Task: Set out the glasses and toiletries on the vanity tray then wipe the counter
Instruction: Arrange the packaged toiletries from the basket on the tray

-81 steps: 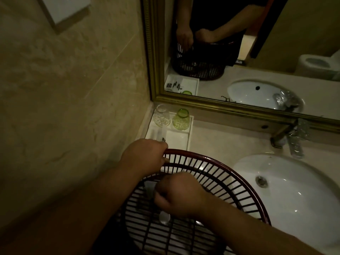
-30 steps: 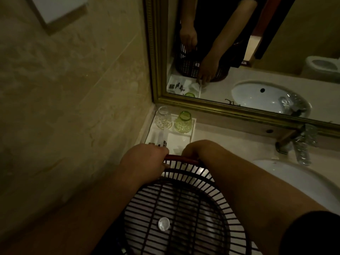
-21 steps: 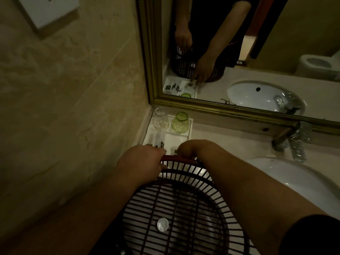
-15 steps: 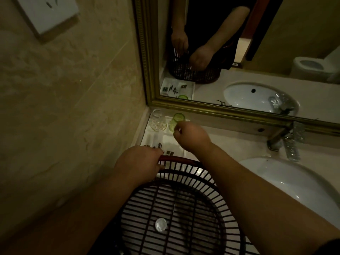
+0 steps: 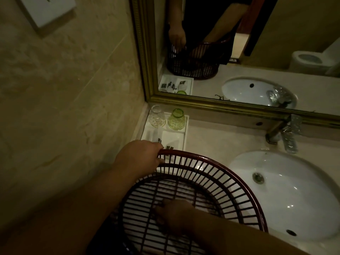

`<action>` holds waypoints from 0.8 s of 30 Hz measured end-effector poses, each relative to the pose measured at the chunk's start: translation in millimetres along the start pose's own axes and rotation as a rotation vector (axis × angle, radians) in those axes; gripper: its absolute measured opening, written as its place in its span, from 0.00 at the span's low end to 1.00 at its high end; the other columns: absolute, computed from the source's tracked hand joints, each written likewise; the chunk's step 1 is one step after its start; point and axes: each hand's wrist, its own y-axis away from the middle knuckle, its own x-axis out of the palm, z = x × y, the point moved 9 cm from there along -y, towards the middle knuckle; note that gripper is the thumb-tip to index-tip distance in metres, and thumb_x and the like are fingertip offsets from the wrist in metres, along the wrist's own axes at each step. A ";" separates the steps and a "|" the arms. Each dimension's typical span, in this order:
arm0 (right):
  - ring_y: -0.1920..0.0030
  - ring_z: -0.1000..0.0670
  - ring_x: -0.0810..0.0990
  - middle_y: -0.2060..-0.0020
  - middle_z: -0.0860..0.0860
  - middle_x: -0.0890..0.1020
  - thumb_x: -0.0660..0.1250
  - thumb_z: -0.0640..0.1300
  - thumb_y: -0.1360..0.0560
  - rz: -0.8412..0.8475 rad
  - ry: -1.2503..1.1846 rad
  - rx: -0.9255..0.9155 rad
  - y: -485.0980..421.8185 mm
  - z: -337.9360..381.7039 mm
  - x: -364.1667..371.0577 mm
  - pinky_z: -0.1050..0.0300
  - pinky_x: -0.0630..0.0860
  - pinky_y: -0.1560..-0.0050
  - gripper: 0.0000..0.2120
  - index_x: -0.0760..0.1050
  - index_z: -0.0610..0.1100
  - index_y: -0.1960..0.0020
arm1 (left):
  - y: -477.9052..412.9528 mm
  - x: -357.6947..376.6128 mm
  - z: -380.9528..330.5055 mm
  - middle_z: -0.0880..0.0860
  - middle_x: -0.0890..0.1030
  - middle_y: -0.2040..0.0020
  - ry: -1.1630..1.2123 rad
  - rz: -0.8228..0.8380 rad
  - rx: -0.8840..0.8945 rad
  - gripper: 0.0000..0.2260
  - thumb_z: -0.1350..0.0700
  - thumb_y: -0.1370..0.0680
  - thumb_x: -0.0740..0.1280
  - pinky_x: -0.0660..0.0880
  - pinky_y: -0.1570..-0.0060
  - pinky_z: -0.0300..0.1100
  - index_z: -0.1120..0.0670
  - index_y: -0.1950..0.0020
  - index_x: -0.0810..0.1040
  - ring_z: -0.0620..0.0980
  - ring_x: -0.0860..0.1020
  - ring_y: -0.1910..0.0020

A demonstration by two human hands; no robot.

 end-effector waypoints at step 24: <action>0.53 0.43 0.85 0.51 0.49 0.87 0.67 0.40 0.21 -0.700 -1.133 -0.013 105.9 -57.5 -211.2 0.48 0.84 0.52 0.09 0.85 0.51 0.49 | -0.6 -0.7 1.7 0.47 0.80 0.61 -0.009 0.007 -0.015 0.09 0.42 0.26 0.67 0.77 0.63 0.45 0.44 0.50 0.76 0.48 0.78 0.63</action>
